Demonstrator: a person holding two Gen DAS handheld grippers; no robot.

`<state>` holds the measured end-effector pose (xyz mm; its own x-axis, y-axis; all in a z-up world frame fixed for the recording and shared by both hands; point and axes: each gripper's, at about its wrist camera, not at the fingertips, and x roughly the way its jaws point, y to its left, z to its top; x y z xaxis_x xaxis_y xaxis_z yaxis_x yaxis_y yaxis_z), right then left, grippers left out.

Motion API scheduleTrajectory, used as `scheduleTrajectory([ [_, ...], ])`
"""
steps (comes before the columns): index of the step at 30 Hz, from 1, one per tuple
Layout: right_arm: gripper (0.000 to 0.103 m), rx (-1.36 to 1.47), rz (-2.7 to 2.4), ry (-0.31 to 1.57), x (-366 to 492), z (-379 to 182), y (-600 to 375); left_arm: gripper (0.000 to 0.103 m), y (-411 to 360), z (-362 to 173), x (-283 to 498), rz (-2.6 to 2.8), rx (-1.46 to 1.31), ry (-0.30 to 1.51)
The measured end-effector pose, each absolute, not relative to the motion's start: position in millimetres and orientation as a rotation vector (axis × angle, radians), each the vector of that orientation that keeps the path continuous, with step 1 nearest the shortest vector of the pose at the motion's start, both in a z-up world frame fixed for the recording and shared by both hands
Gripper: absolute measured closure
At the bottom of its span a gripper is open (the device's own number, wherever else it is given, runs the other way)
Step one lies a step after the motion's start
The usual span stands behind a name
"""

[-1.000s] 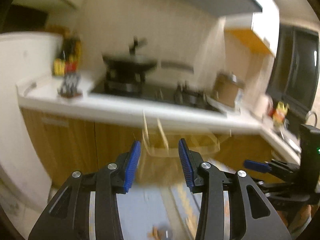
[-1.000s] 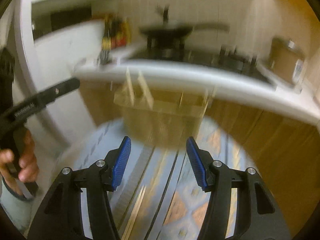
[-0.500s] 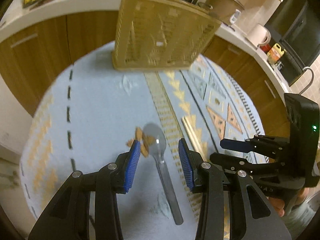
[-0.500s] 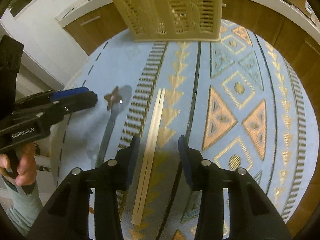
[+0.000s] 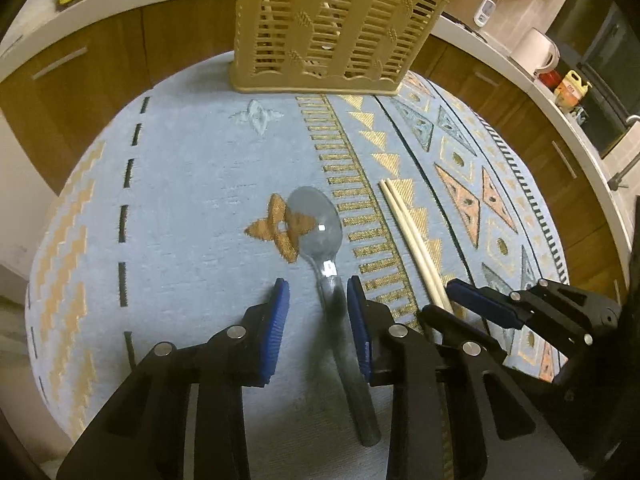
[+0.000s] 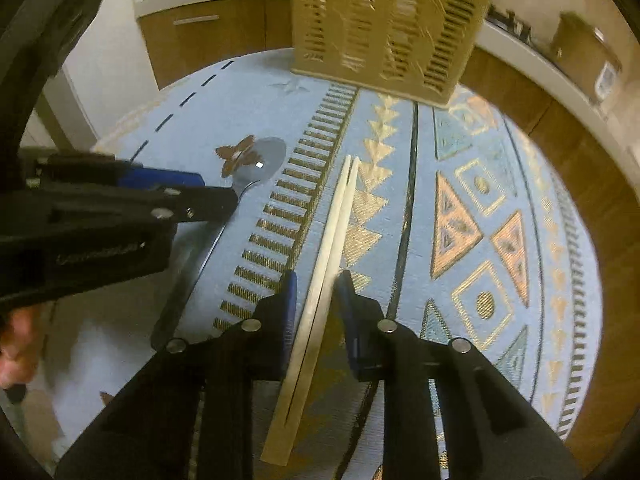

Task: Organize utensils
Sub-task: 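Move both tools down to the remaining spoon and chopsticks, then grasp the clear spoon with the left tool while the right tool grasps the chopstick pair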

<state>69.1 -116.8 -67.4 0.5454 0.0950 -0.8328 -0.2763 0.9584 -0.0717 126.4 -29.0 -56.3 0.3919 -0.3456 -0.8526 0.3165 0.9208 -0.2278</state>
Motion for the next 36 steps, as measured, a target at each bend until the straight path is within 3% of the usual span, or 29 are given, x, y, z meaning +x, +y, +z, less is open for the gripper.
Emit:
scheduleTrajectory([
  [20, 0.092, -0.070, 0.222, 1.117, 113, -58, -206, 0.076, -52, -55, 142, -0.461, 0.042, 1.159],
  [25, 0.086, -0.029, 0.258, 1.168, 133, -51, -210, 0.076, -49, -55, 144, -0.482, 0.034, 1.179],
  [36, 0.086, -0.110, 0.282, 1.336, 175, -52, -188, 0.074, -56, -55, 157, -0.559, 0.100, 1.282],
])
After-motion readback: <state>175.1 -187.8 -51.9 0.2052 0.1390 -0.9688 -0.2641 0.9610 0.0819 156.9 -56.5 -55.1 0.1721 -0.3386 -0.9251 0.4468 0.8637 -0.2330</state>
